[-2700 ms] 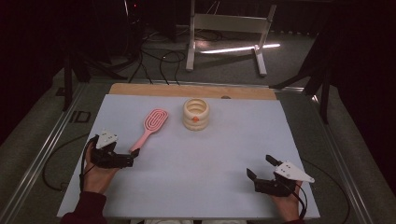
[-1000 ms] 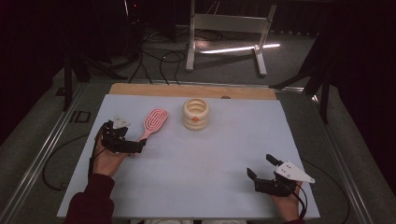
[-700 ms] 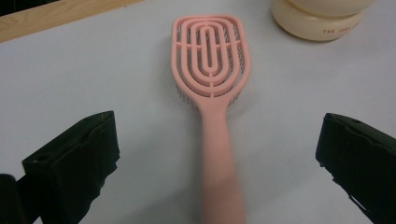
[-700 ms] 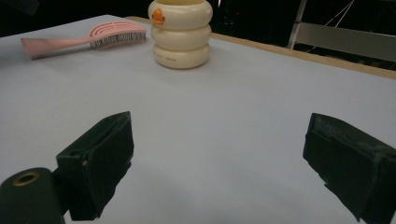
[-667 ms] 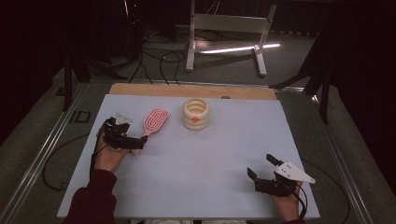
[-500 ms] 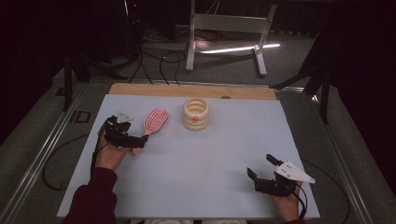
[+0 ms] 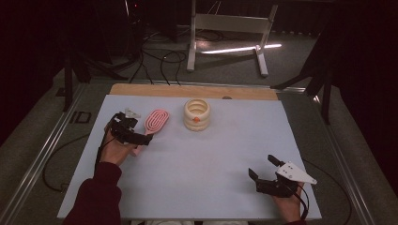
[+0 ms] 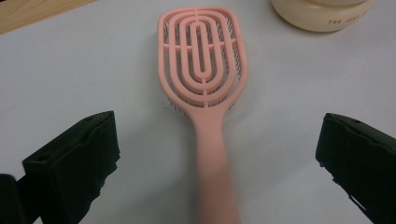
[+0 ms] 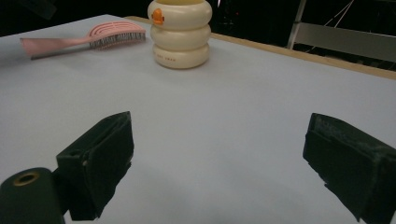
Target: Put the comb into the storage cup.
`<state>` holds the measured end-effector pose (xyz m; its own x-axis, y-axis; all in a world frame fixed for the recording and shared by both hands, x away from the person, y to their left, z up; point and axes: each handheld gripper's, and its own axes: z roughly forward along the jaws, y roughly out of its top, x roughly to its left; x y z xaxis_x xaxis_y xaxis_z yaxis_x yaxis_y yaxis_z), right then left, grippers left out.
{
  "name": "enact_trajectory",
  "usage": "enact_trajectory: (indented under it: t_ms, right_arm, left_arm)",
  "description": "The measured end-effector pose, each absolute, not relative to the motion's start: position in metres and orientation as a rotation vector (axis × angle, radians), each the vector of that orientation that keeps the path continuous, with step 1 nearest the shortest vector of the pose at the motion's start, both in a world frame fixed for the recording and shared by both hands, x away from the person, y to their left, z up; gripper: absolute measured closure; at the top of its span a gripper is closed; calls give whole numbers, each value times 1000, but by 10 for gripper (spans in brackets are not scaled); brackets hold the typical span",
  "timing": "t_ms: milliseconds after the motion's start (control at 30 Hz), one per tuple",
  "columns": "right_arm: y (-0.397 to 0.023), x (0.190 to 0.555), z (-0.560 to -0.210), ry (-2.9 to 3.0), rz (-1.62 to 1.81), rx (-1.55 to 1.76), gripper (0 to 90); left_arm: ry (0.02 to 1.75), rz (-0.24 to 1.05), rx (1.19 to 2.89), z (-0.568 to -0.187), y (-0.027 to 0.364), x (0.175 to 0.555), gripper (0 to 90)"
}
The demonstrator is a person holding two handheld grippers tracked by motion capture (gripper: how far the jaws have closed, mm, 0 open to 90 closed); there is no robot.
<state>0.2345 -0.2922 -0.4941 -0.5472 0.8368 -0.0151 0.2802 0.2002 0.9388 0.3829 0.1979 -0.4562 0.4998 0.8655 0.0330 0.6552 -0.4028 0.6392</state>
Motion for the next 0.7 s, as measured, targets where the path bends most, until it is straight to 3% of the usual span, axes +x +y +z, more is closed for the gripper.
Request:
enact_trajectory:
  t_ms: [700]
  right_arm:
    - [-292,235,-495,1941,1343,1039,86]
  left_arm:
    - [1301,431,2286,-466,188,406,2]
